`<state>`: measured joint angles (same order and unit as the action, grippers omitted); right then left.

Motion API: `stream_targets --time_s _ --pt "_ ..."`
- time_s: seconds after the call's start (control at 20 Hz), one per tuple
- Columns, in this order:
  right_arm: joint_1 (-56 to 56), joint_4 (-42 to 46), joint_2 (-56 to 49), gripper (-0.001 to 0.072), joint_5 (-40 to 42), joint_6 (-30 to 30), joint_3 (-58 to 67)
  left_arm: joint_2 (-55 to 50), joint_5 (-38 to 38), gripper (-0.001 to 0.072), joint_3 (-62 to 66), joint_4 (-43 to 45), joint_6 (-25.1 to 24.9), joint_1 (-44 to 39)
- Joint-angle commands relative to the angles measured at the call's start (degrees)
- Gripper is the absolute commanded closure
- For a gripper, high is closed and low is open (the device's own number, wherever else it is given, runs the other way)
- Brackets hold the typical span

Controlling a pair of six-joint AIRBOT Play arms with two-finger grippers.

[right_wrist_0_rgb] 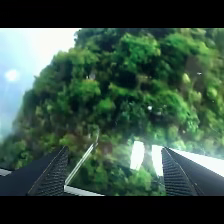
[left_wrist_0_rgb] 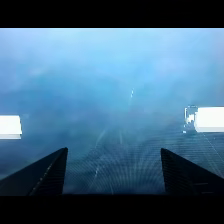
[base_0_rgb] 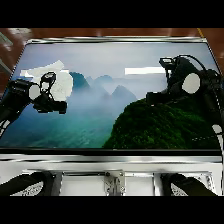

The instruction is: Fold the shirts.

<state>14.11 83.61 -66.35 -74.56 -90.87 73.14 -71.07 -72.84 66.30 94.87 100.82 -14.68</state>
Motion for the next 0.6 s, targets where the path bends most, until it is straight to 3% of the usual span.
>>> stream_targets --time_s 0.0,0.55 --pt "0.00 0.00 -0.02 0.0017 0.00 0.00 0.04 0.04 0.02 0.0034 -0.02 0.02 -0.02 0.02" --pt "0.00 -0.09 -0.02 0.0017 2.64 -0.02 0.04 0.04 0.02 0.0033 -0.02 0.02 -0.02 0.02"
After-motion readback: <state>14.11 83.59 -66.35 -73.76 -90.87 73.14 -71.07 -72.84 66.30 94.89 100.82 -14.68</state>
